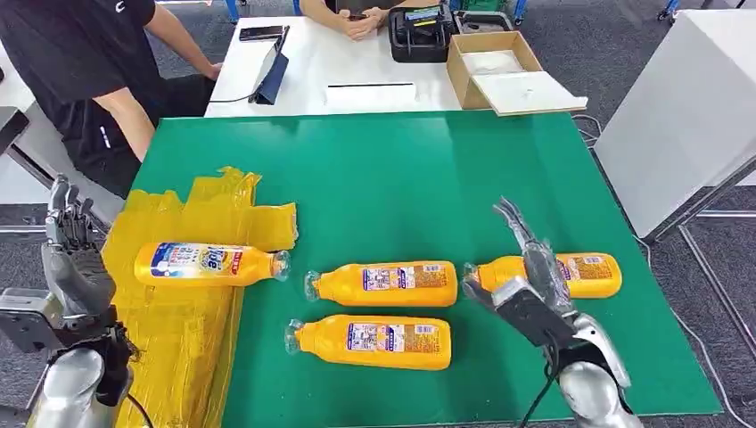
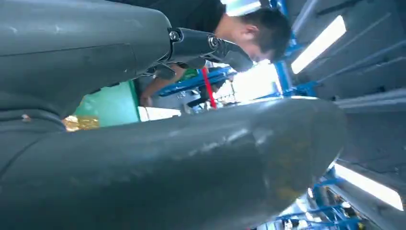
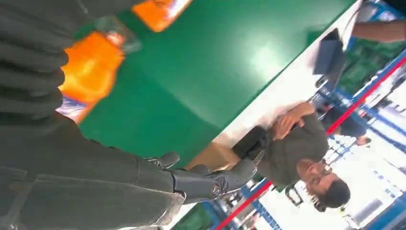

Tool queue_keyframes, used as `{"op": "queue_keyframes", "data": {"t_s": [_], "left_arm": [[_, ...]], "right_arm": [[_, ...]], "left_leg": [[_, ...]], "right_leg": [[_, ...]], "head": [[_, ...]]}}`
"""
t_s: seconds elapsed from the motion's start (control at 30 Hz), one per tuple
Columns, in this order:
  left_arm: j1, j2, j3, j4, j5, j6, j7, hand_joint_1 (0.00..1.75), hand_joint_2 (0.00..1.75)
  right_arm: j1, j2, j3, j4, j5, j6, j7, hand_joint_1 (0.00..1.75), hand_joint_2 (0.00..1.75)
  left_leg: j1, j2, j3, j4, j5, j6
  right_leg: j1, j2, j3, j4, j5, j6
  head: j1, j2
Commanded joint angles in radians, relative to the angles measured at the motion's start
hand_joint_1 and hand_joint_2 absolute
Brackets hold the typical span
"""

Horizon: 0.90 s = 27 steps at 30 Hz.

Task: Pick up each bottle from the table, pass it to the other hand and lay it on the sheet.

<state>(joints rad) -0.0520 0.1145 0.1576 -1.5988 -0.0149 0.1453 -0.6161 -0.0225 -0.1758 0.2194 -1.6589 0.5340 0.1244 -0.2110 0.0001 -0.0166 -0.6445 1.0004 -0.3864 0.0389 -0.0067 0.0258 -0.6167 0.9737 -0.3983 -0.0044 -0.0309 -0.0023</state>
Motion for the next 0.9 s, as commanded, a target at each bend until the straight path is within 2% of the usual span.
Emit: {"op": "queue_keyframes", "data": {"t_s": [0.03,0.07,0.1,0.2,0.3,0.47,0.57,0.7,0.9], "left_arm": [[-0.031,-0.052,-0.017,0.016,-0.006,-0.011,-0.001,0.0,0.0],[-0.045,-0.054,-0.02,0.035,-0.004,-0.016,-0.001,0.0,0.0],[-0.056,-0.05,-0.027,0.051,-0.01,-0.016,-0.002,0.0,0.0],[-0.058,-0.046,-0.024,0.058,-0.004,-0.017,0.0,0.0,0.0],[-0.057,-0.059,-0.017,0.053,-0.008,-0.021,0.004,0.0,0.0],[-0.083,-0.089,-0.038,0.071,-0.028,-0.025,0.019,0.0,0.0],[-0.144,-0.072,-0.069,0.144,-0.02,-0.028,0.016,0.0,0.0],[-0.179,-0.052,-0.075,0.187,0.015,-0.027,-0.001,0.0,0.0],[-0.175,-0.047,-0.078,0.183,0.018,-0.026,-0.004,0.0,0.0]], "right_arm": [[0.1,-0.021,-0.054,-0.108,0.04,-0.005,0.016,0.0,1.75],[0.137,-0.025,-0.065,-0.127,0.048,-0.008,0.019,0.0,1.75],[0.178,-0.036,-0.075,-0.146,0.073,-0.01,0.024,0.0,1.75],[0.176,-0.042,-0.078,-0.126,0.12,-0.003,0.044,0.0,1.75],[0.082,-0.036,-0.063,-0.009,0.258,0.01,0.115,0.0,1.75],[-0.117,-0.024,-0.054,0.271,0.386,0.0,0.169,0.0,1.75],[-0.233,-0.098,-0.024,0.51,0.362,-0.001,0.134,0.0,1.75],[-0.319,-0.142,0.012,0.694,0.316,0.009,0.073,0.0,1.75],[-0.34,-0.138,0.031,0.725,0.31,-0.001,0.061,0.0,1.75]], "left_leg": [[-0.001,0.001,0.004,0.001,-0.002,-0.003],[0.0,0.002,0.003,0.0,-0.001,-0.002],[0.0,-0.002,0.004,0.001,-0.002,-0.003],[0.0,-0.003,0.004,0.0,0.0,-0.002],[0.0,0.002,0.005,0.0,-0.002,-0.003],[0.0,0.008,0.006,-0.001,-0.001,-0.003],[0.0,0.007,0.004,-0.001,0.001,-0.001],[0.0,0.004,0.005,-0.001,0.004,-0.002],[-0.001,0.006,0.005,0.0,0.003,-0.002]], "right_leg": [[0.0,-0.003,0.005,0.001,-0.002,0.0],[0.0,-0.001,0.003,0.0,-0.001,0.0],[0.0,-0.005,0.005,0.0,-0.003,0.0],[0.0,-0.006,0.004,-0.001,-0.002,0.0],[0.0,0.0,0.004,-0.001,-0.001,0.0],[0.0,0.004,0.005,-0.002,0.001,0.0],[0.0,0.003,0.003,-0.002,0.002,0.0],[0.0,0.0,0.005,-0.003,0.003,0.002],[0.0,0.0,0.006,-0.001,0.002,0.002]], "head": [[0.0,0.0],[0.0,0.0],[0.0,0.0],[0.0,0.0],[0.0,0.0],[0.0,0.0],[0.0,0.0],[0.0,0.0],[0.0,0.0]]}}
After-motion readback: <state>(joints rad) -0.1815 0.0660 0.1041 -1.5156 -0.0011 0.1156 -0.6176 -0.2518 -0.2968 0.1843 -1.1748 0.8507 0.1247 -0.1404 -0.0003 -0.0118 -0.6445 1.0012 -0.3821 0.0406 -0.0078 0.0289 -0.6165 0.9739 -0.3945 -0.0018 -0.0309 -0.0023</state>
